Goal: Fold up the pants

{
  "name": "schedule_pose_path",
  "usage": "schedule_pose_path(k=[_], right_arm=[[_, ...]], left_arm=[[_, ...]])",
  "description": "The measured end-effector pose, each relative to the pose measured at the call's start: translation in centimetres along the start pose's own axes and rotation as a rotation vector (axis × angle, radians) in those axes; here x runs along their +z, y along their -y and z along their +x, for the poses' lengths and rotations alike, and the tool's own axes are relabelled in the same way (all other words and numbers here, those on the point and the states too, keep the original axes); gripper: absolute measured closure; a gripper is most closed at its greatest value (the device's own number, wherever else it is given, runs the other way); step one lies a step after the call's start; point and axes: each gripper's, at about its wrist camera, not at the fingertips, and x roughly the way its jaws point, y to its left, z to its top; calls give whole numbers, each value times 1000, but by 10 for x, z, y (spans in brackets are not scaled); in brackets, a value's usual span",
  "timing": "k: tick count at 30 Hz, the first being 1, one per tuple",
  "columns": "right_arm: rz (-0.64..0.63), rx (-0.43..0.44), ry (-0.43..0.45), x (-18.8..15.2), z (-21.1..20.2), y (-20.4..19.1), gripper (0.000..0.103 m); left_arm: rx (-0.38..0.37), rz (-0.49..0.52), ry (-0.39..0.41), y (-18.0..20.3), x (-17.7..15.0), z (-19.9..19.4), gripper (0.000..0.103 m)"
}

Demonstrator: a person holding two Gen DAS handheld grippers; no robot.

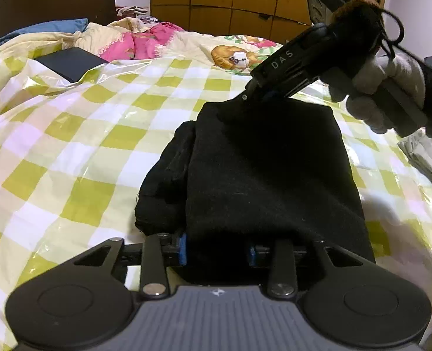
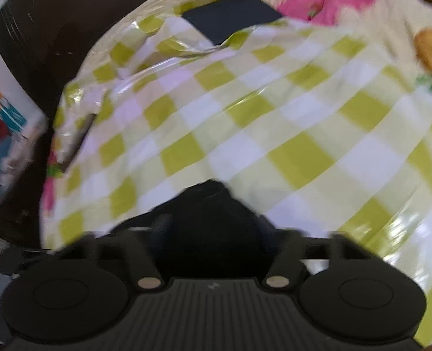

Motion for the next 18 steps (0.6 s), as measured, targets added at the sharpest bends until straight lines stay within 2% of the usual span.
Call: schedule_pose_path(k=[2, 5, 12, 18], right_arm=[[7, -18, 15, -2, -7, -8, 87], [6, -17, 60, -1, -29, -24, 94], [-11, -11, 147, 12, -57, -45, 95], [37, 16, 141, 12, -25, -35, 96]], left_arm=[[-5, -6, 9, -1, 1, -4, 68], [-39, -47, 25, -8, 4, -13, 72], [-47, -59, 67, -17, 18, -34, 74], [-4, -62, 1, -28, 6, -18, 67]])
